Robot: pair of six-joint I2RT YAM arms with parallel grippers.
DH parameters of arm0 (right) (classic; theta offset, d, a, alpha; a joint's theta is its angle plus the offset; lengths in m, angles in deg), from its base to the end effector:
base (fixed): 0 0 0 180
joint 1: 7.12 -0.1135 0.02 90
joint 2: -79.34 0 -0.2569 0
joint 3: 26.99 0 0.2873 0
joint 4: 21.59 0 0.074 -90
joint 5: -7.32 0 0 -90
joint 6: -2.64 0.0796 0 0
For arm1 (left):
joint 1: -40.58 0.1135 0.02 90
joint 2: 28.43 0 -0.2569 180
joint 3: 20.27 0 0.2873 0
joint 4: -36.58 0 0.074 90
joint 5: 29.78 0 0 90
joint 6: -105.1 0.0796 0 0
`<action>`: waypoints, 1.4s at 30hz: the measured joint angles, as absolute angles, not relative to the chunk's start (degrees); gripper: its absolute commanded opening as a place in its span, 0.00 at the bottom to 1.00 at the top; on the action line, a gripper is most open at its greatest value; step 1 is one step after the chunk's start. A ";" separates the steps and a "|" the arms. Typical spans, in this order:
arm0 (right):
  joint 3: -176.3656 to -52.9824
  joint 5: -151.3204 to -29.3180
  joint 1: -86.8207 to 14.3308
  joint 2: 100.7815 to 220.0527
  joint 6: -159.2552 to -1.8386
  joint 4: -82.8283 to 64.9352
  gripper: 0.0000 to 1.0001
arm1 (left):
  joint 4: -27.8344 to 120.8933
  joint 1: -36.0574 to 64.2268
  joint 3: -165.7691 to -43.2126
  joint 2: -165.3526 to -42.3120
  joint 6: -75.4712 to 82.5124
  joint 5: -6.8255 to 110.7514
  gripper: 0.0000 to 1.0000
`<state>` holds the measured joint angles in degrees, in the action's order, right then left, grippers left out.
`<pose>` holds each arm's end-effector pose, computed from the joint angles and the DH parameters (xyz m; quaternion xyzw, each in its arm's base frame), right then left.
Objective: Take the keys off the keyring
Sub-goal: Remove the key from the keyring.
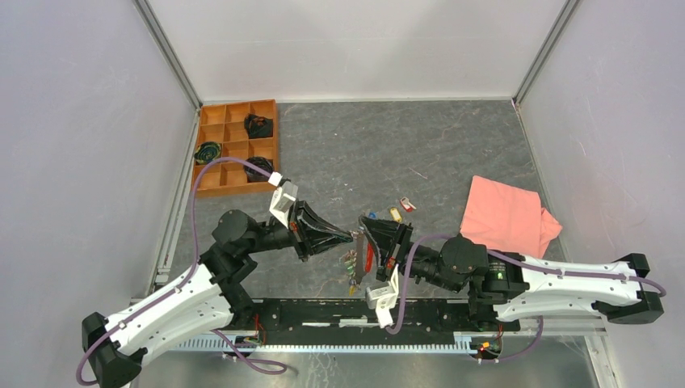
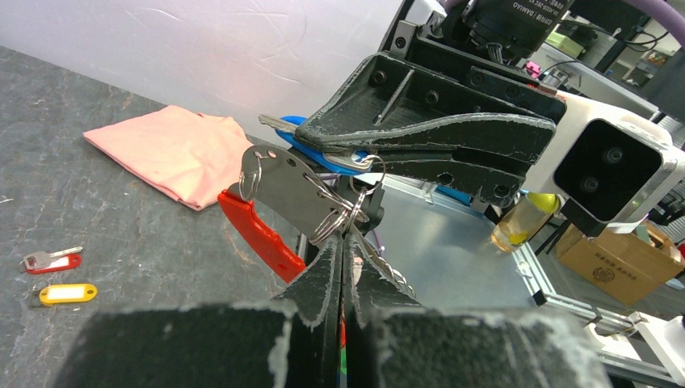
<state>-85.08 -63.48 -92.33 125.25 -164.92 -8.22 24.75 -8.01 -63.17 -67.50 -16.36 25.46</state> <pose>0.0487 0.2681 0.3555 -0.6790 0.2209 -0.0729 0.6963 0.1257 -0.2111 0.3322 0.3212 0.5347 -0.6273 0.4663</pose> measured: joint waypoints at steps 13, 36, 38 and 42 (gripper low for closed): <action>-88.05 -70.49 -90.73 125.42 -159.63 -5.31 0.01 | 31.09 -8.04 -67.28 -67.87 -9.54 23.97 0.02; -91.57 -78.38 -86.45 128.37 -151.39 -3.00 0.00 | 37.52 -8.30 -67.81 -65.55 -1.28 26.77 0.02; -91.57 -78.36 -86.45 128.04 -151.02 -2.97 0.00 | 35.97 -8.30 -66.28 -63.60 -1.26 27.17 0.07; -91.57 -77.90 -86.36 127.28 -150.54 -3.00 0.00 | 33.87 -8.30 -64.77 -61.42 -0.58 27.17 0.23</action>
<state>-91.57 -77.90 -86.36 127.28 -150.54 -3.00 33.87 -8.30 -64.77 -61.42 -0.58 27.17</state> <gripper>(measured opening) 0.032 0.141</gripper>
